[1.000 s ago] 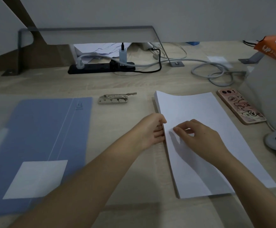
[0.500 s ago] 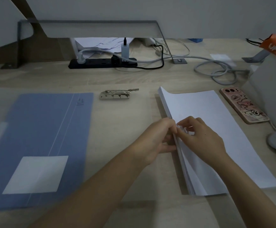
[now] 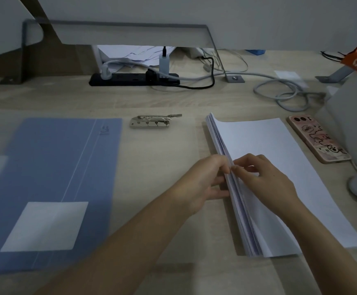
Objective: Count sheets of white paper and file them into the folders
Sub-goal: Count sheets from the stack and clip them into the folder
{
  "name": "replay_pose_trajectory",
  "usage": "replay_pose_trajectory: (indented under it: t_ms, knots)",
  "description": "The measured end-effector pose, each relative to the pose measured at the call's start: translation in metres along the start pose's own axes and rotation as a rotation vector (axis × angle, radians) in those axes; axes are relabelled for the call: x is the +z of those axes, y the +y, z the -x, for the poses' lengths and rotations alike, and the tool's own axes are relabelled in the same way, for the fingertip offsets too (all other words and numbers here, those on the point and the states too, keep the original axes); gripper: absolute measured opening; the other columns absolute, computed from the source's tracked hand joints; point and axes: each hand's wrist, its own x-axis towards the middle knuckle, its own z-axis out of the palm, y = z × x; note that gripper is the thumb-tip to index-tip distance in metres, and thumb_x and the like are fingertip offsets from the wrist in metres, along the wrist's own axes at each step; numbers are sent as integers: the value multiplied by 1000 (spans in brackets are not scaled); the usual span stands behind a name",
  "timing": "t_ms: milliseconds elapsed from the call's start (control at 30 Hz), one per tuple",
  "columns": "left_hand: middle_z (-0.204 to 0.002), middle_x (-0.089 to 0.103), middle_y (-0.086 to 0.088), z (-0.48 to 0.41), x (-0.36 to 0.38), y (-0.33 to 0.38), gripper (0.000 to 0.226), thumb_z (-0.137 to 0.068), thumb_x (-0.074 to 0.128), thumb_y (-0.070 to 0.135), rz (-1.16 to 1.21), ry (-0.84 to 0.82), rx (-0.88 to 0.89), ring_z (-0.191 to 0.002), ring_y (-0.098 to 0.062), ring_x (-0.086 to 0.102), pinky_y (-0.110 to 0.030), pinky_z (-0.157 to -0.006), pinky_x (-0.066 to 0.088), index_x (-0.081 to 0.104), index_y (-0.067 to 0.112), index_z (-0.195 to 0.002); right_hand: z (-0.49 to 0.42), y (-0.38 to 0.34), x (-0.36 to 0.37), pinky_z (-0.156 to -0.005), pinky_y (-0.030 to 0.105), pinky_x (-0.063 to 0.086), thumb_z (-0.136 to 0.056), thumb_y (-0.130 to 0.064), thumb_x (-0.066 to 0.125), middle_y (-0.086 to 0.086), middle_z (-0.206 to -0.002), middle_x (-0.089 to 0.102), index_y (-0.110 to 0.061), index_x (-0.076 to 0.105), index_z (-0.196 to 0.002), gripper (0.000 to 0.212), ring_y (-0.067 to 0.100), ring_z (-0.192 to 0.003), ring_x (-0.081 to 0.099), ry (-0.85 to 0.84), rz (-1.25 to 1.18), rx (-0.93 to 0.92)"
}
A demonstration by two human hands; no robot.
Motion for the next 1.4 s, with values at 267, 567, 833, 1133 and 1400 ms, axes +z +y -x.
replay_pose_trajectory:
  t_ms: [267,567,833,1133,1400]
  knots:
    - [-144,38,3,5,12,2,58,-83,50,26,-204,196,101,-127,-15,44,-27,-96,37,38,15,-139,0,-3,2,-73,27,37,-90,-41,45,-12,-103,50,-32,53,-91,12,7,-91,52,49,26,15]
    - [-99,69,-10,-18,26,6,35,-84,48,28,-243,178,-61,-83,-25,68,-41,-84,58,59,11,-113,1,-5,-4,-75,28,35,-96,-36,32,-2,-121,58,-25,59,-113,34,13,-93,51,29,-11,46]
    - [-130,48,-14,-38,36,-9,49,-88,50,24,-488,403,35,-116,-31,54,-42,-95,50,35,5,-130,-3,5,-4,-63,15,36,-95,-23,41,-3,-116,64,-23,62,-112,27,13,-101,56,31,-81,50]
    - [-140,43,-13,-17,36,6,56,-92,39,9,-508,349,146,-117,-30,52,-30,-86,48,18,8,-144,-4,8,-38,-95,35,37,-91,-17,51,11,-133,50,-15,53,-126,35,25,-118,48,172,-181,34]
    - [-115,61,-4,56,-48,53,45,-86,50,11,-517,296,300,-98,-19,61,-31,-81,50,42,14,-130,-27,-14,-56,-97,42,42,-83,-37,54,5,-110,60,-19,59,-109,32,26,-105,55,203,-525,253]
